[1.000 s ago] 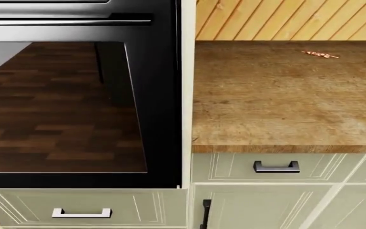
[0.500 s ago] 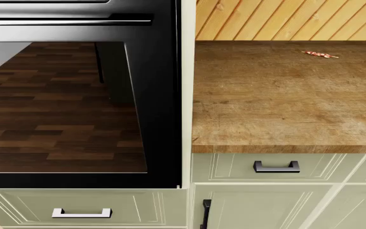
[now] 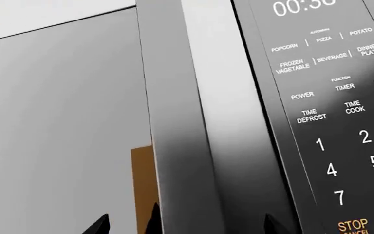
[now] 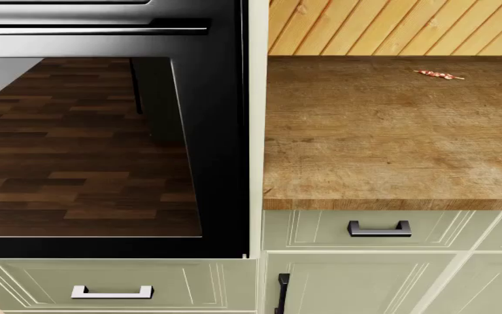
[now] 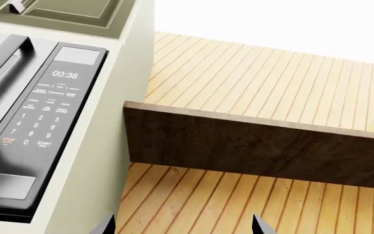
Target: Open the microwave door
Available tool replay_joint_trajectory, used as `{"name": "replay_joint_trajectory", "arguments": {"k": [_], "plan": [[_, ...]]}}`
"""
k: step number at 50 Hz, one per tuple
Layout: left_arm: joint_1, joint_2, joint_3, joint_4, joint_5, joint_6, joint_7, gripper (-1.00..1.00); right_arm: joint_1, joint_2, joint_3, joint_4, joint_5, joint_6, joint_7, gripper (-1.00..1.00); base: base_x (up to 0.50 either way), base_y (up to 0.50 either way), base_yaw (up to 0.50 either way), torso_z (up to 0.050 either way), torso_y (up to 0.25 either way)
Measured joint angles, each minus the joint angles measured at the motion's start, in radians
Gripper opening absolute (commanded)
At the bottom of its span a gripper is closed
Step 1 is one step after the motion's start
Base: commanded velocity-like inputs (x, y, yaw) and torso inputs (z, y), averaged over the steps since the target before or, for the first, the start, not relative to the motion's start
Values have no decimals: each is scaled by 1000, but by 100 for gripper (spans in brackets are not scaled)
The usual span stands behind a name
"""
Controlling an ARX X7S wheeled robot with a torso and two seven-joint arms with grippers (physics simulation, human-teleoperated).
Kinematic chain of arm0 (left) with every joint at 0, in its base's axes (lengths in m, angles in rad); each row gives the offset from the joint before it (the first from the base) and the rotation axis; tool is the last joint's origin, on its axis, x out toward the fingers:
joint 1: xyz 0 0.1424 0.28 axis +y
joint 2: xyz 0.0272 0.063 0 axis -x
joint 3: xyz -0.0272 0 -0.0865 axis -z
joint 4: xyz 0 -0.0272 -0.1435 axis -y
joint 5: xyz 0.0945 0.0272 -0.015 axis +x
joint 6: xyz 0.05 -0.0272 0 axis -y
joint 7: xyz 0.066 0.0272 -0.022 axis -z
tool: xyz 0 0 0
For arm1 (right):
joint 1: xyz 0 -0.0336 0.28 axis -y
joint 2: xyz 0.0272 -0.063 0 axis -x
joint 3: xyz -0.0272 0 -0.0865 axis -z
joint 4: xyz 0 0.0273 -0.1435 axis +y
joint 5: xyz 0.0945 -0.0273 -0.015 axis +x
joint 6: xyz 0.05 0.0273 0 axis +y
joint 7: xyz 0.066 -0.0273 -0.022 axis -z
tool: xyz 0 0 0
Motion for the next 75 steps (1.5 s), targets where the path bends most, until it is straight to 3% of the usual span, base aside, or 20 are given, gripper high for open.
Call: {"name": "replay_joint_trajectory", "arguments": {"k": [21, 22, 40, 61, 75], "plan": [[-2, 27, 11, -146, 38, 90, 25, 100, -18, 15, -11, 1, -14, -23, 2, 100, 0, 0, 0, 0, 0], [-1, 28, 11, -149, 39, 92, 26, -100, -17, 16, -11, 1, -13, -23, 3, 100, 0, 0, 0, 0, 0], [11, 25, -38, -131, 30, 77, 22, -100, 10, 28, -31, 7, 4, -22, 18, 100, 0, 0, 0, 0, 0], [147, -104, -111, 416, -89, -284, -64, -100, 25, 48, -34, 6, 24, -28, 36, 100, 0, 0, 0, 0, 2], [168, -167, -165, 671, -145, -499, -118, -100, 35, 61, -34, 8, 36, -35, 44, 100, 0, 0, 0, 0, 3]]}}
